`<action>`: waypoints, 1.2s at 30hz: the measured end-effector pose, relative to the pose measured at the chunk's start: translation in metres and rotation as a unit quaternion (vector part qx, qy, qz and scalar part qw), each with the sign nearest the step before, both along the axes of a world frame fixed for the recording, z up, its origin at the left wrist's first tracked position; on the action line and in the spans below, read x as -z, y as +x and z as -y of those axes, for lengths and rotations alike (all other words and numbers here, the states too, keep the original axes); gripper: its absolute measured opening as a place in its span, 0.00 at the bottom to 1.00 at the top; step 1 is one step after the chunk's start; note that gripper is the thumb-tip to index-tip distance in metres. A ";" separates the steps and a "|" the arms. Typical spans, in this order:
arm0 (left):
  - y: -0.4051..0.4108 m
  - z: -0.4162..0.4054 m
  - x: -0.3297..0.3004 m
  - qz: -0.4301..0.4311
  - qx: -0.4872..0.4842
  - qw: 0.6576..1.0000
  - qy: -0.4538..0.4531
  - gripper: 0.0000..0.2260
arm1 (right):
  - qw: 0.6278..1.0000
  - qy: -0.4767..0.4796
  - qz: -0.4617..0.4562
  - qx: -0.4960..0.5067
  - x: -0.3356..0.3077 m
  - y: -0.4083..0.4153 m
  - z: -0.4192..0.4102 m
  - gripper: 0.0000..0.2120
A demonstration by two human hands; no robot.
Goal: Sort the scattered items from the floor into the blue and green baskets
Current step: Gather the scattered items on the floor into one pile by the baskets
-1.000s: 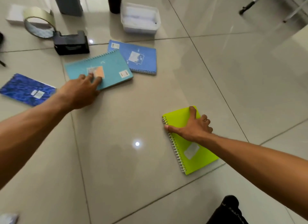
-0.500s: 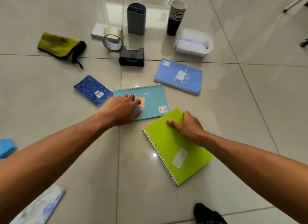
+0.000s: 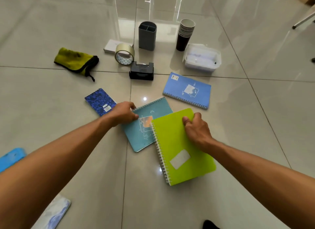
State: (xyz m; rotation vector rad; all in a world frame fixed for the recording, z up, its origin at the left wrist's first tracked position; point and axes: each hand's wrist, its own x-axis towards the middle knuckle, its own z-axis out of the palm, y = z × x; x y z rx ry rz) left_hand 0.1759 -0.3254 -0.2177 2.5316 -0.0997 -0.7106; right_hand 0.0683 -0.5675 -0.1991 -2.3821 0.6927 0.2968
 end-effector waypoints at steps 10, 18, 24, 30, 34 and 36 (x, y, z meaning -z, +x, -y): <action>-0.040 -0.109 -0.059 -0.007 -0.234 0.947 -0.219 0.10 | 0.995 0.096 0.029 -0.011 -0.023 0.032 -0.088 0.27; -0.143 -0.302 -0.090 0.078 -0.401 0.908 -0.094 0.10 | 0.972 0.139 0.013 -0.189 -0.037 0.032 -0.262 0.16; -0.214 -0.385 -0.080 0.079 -0.485 0.870 -0.031 0.12 | 0.934 0.125 -0.020 -0.333 -0.034 0.003 -0.361 0.10; -0.229 -0.417 -0.054 0.071 -0.439 0.893 0.074 0.22 | 0.896 0.107 -0.048 -0.428 -0.016 -0.016 -0.410 0.18; -0.227 -0.413 -0.037 0.044 -0.357 0.918 0.167 0.30 | 0.887 0.094 -0.023 -0.452 0.003 -0.020 -0.410 0.22; -0.223 -0.409 -0.035 0.065 -0.312 0.920 0.228 0.34 | 0.872 0.080 -0.011 -0.483 0.007 -0.017 -0.403 0.29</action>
